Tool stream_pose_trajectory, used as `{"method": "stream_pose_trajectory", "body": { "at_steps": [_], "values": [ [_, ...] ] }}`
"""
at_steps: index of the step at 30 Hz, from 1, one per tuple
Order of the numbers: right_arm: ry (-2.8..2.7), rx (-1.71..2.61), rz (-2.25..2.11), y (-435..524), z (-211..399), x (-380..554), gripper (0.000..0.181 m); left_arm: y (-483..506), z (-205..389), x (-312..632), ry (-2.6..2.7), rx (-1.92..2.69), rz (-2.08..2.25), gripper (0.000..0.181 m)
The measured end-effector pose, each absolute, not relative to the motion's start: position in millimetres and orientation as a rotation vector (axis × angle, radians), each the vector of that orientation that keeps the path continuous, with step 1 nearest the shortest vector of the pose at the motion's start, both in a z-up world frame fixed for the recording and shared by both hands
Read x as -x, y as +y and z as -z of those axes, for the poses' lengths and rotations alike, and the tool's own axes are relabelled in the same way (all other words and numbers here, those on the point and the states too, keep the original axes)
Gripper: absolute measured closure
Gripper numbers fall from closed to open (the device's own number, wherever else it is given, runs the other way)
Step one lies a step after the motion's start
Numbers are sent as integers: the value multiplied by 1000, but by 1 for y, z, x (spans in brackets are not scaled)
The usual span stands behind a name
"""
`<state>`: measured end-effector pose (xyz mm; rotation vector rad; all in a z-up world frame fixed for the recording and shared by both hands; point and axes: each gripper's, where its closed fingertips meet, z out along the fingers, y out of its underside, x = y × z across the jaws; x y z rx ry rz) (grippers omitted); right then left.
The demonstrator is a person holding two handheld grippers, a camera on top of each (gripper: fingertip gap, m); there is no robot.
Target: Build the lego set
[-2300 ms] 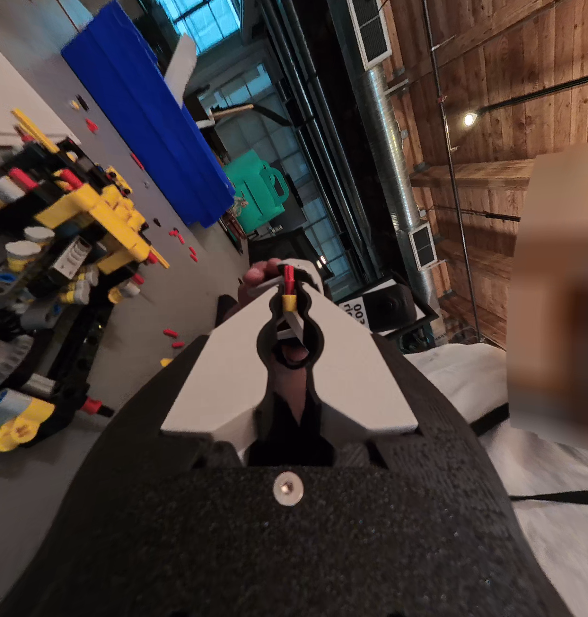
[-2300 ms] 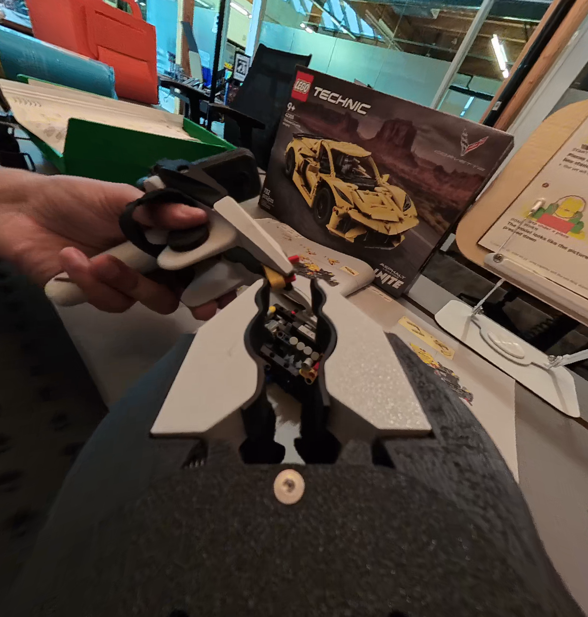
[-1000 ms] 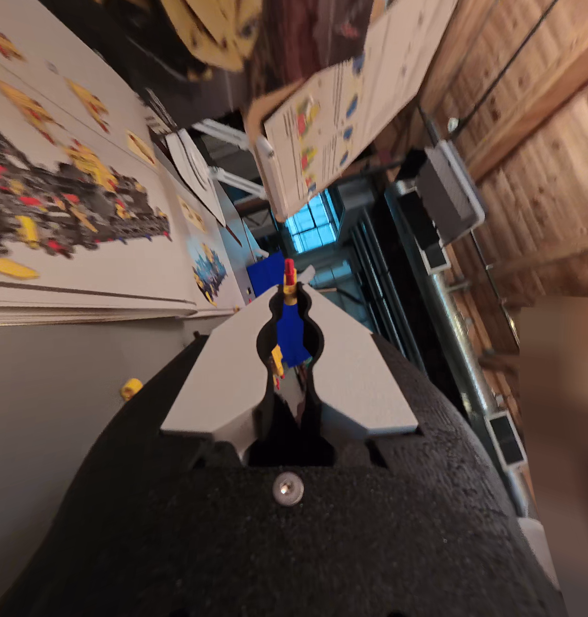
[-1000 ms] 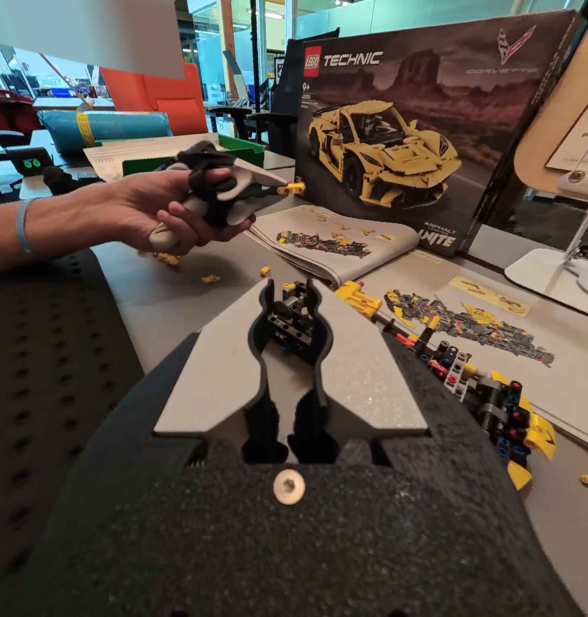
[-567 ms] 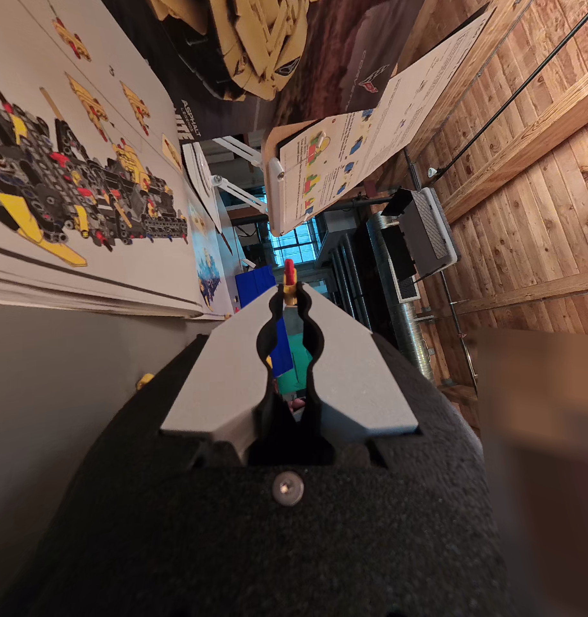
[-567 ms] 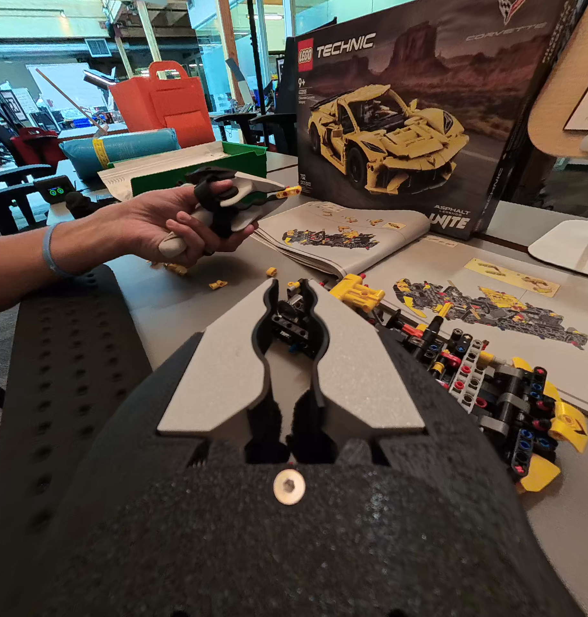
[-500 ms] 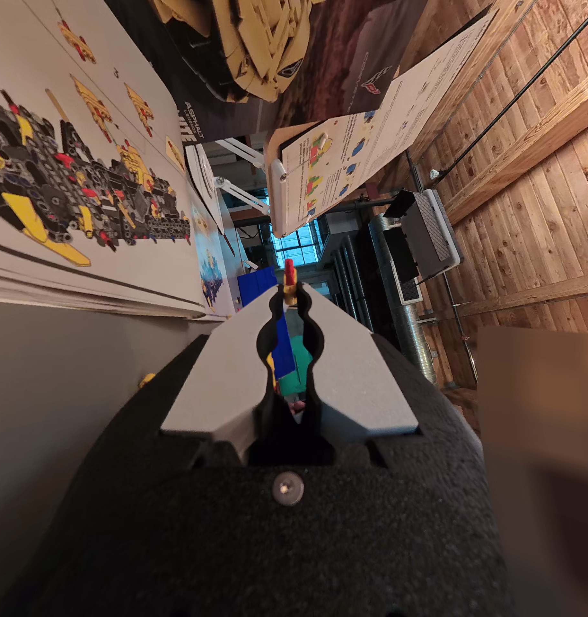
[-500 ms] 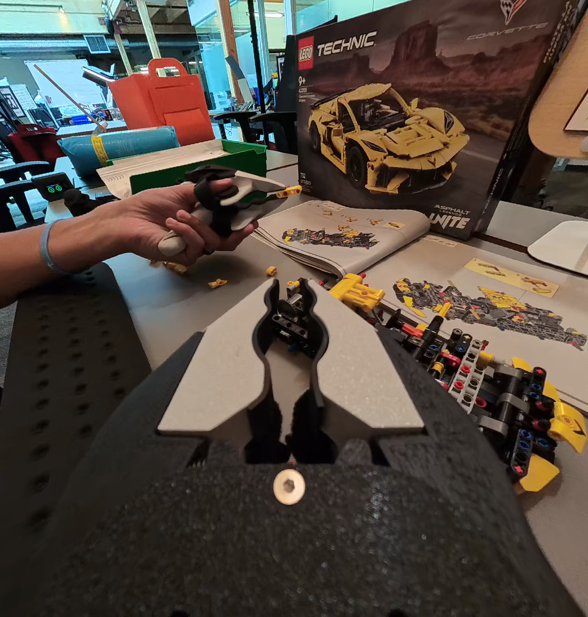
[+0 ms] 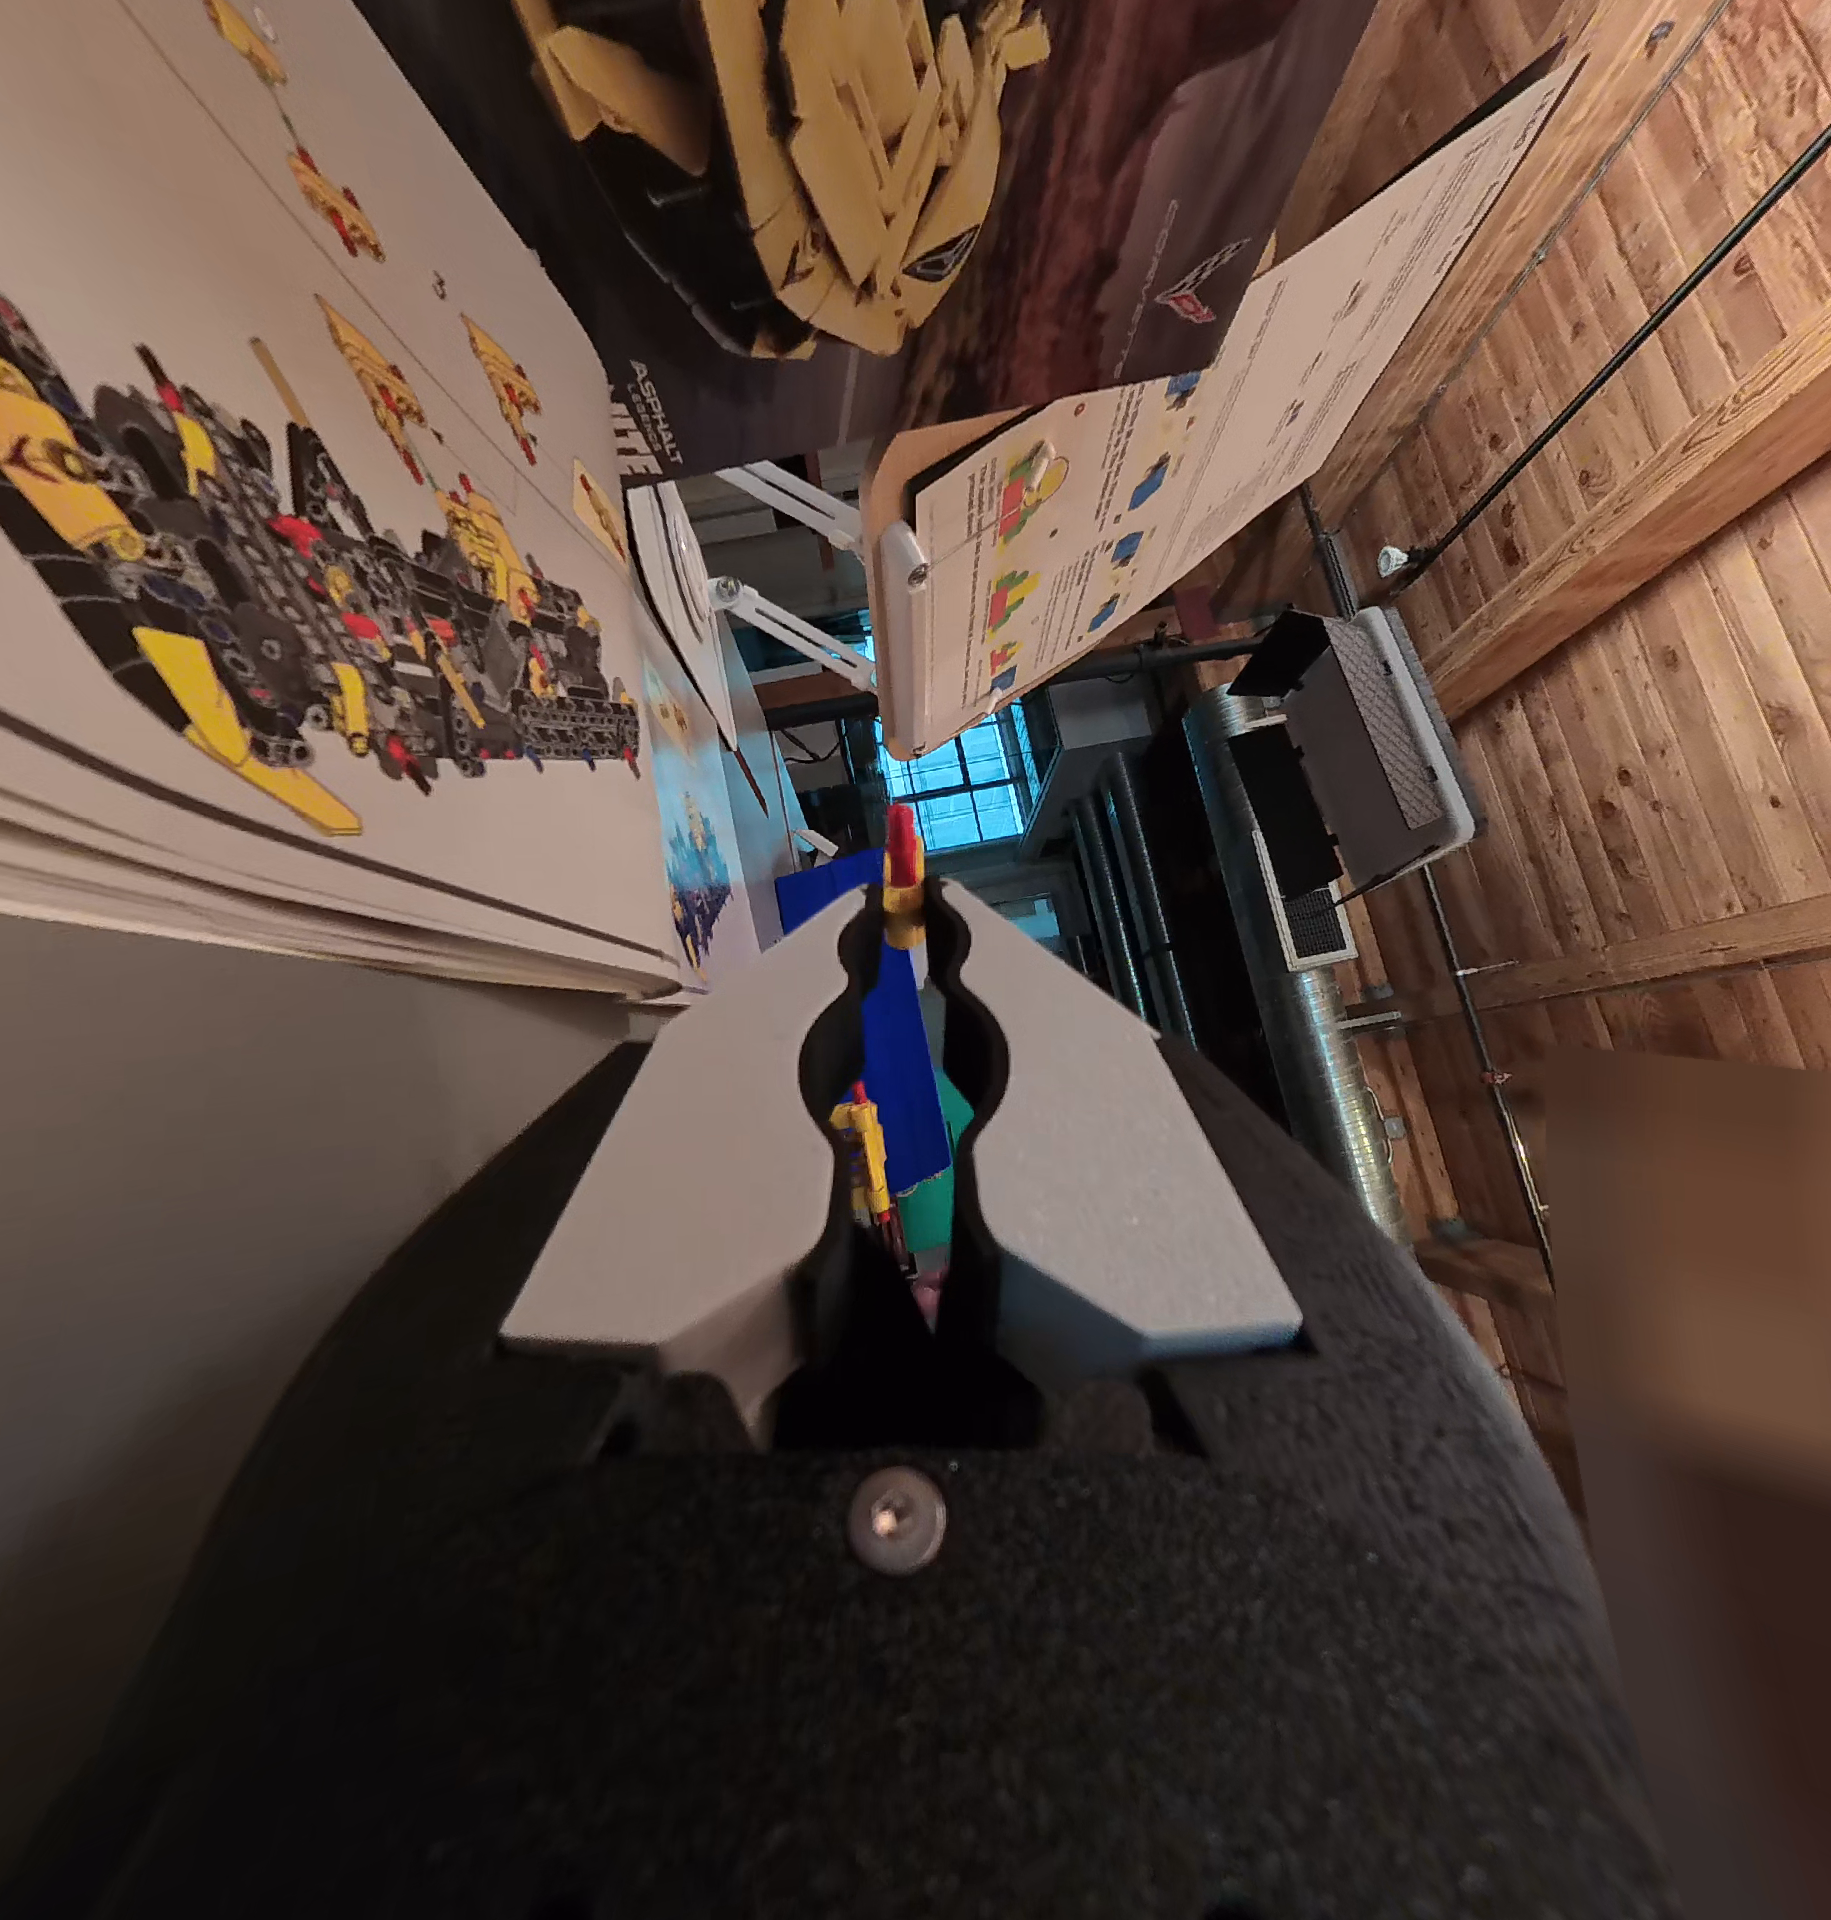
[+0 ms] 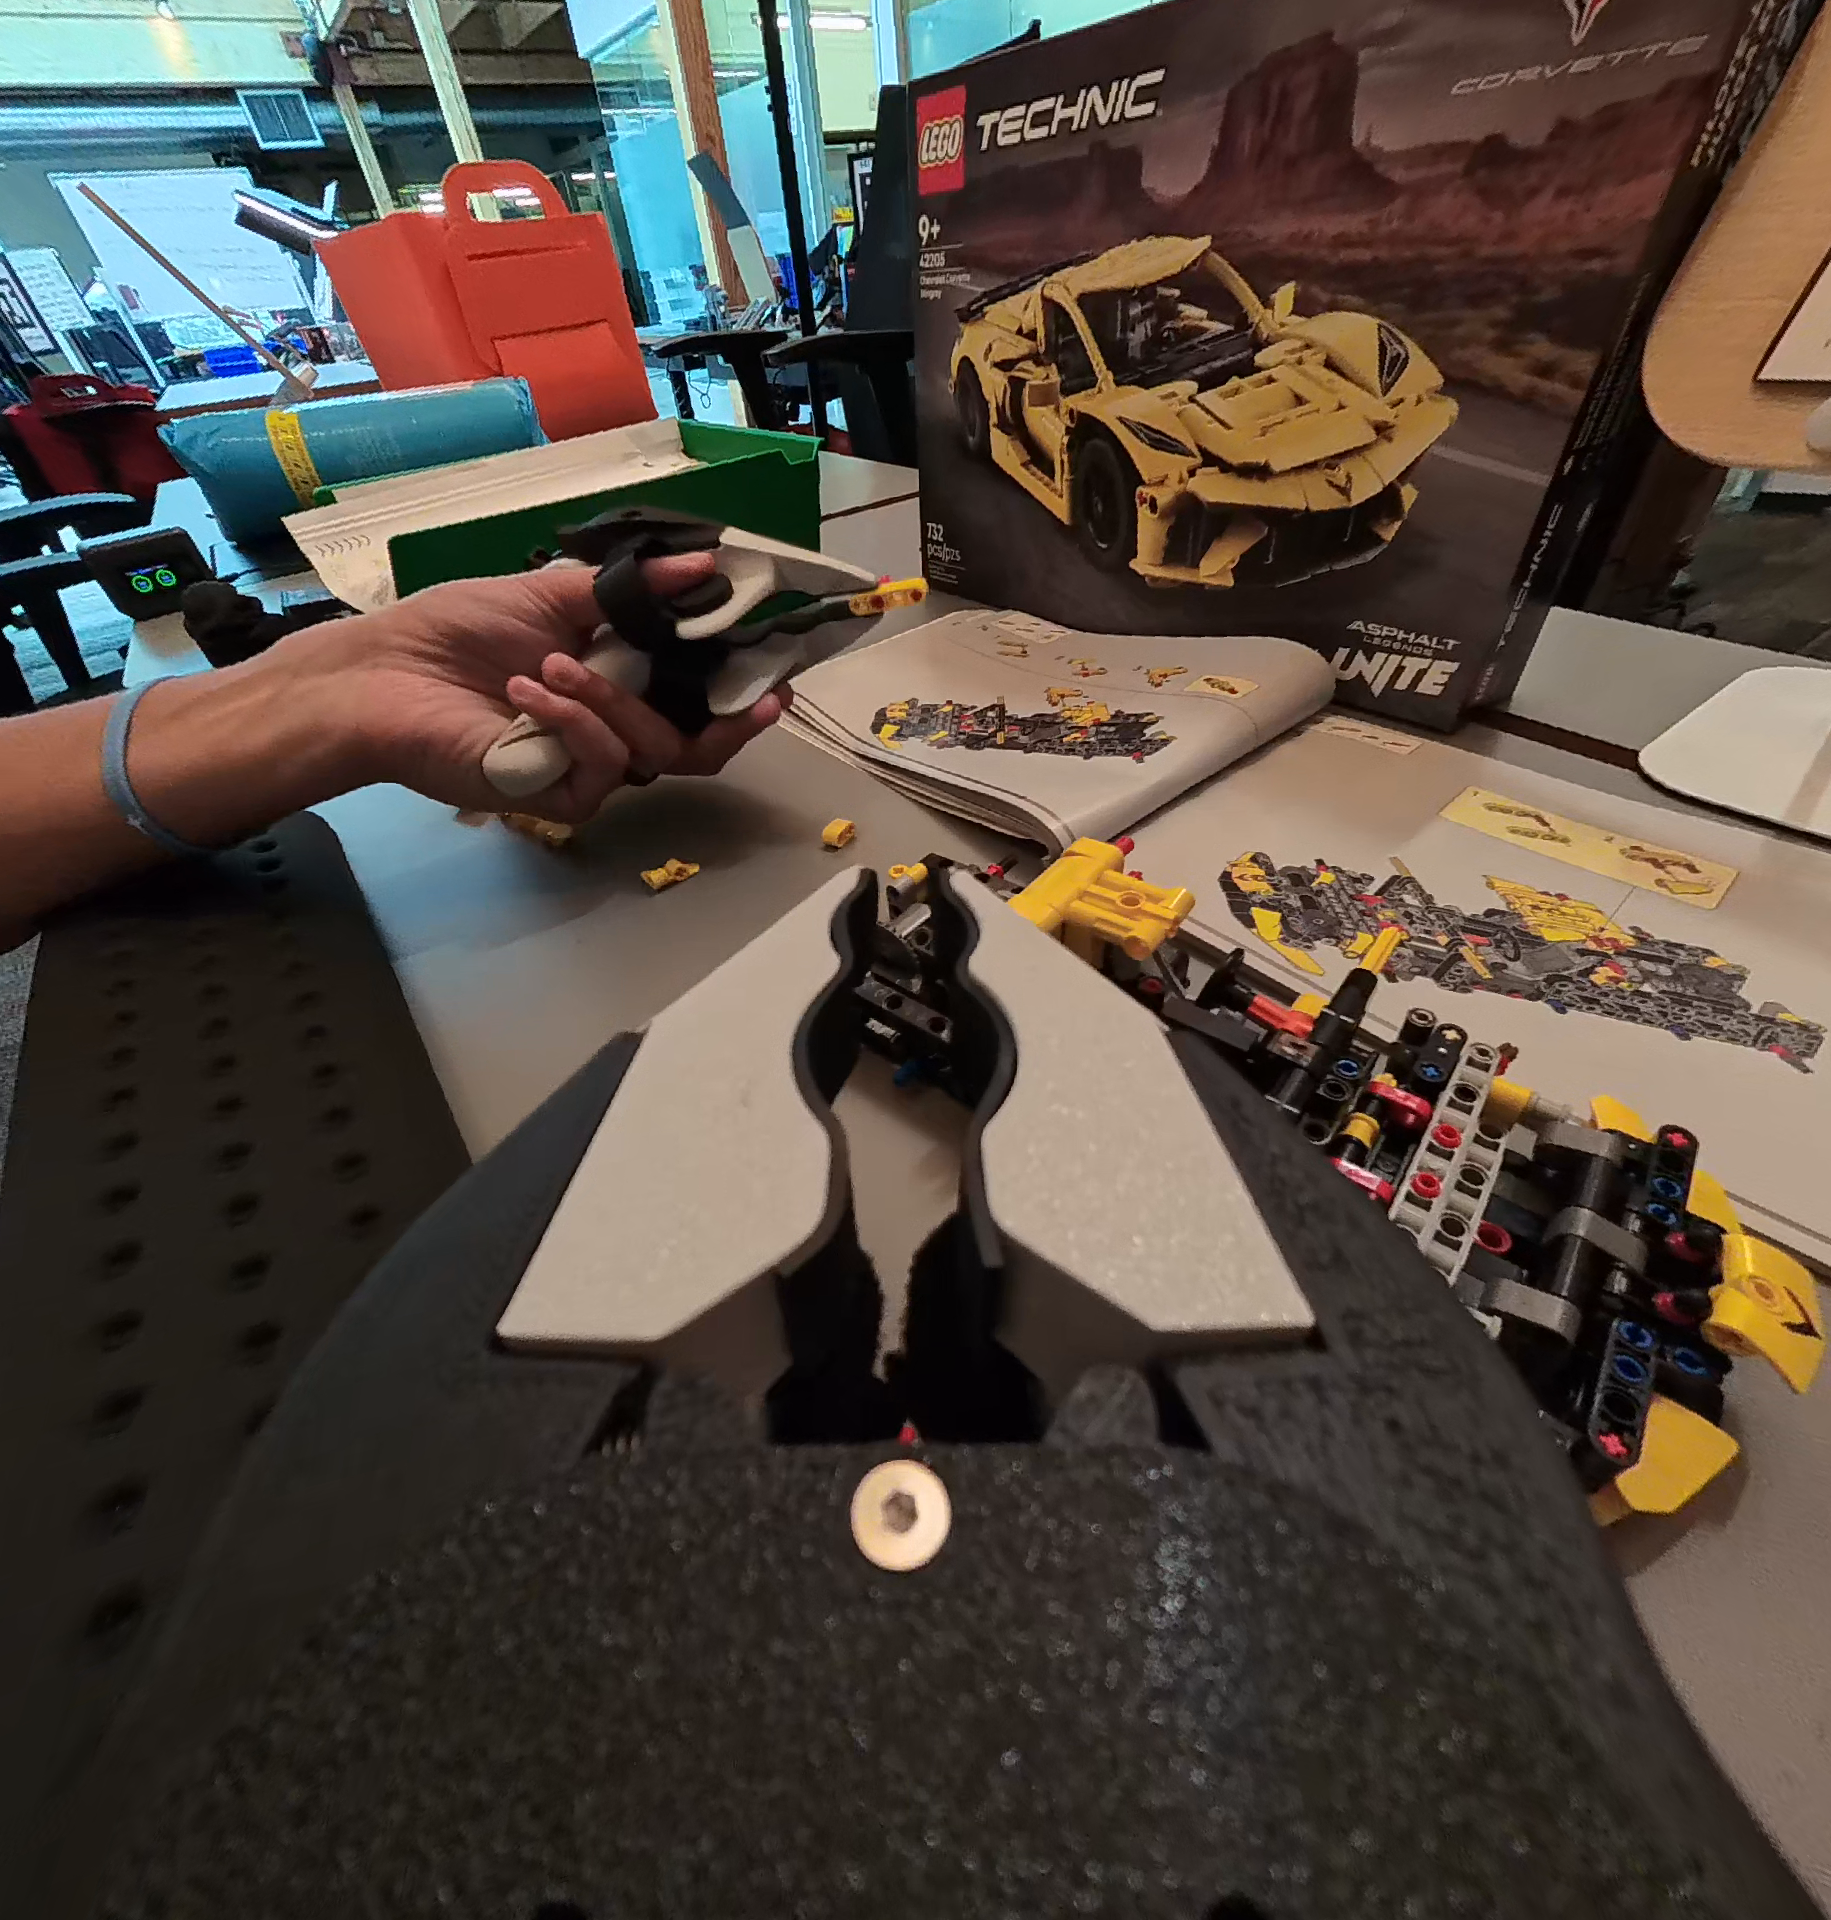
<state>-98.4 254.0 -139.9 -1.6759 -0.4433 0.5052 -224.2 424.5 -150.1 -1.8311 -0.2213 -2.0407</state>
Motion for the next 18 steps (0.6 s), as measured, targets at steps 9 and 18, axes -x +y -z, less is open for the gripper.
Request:
{"method": "stream_pose_trajectory", "body": {
  "at_steps": [9, 18],
  "values": [
    [-461, 1687, -487, 254, 143, 100, 173, 422, 148, 222, -203, 1826, 2061, 174],
    [-463, 1688, -489, 254, 143, 100, 173, 418, 145, 219, -161, 1826, 2074, 174]
  ]
}}
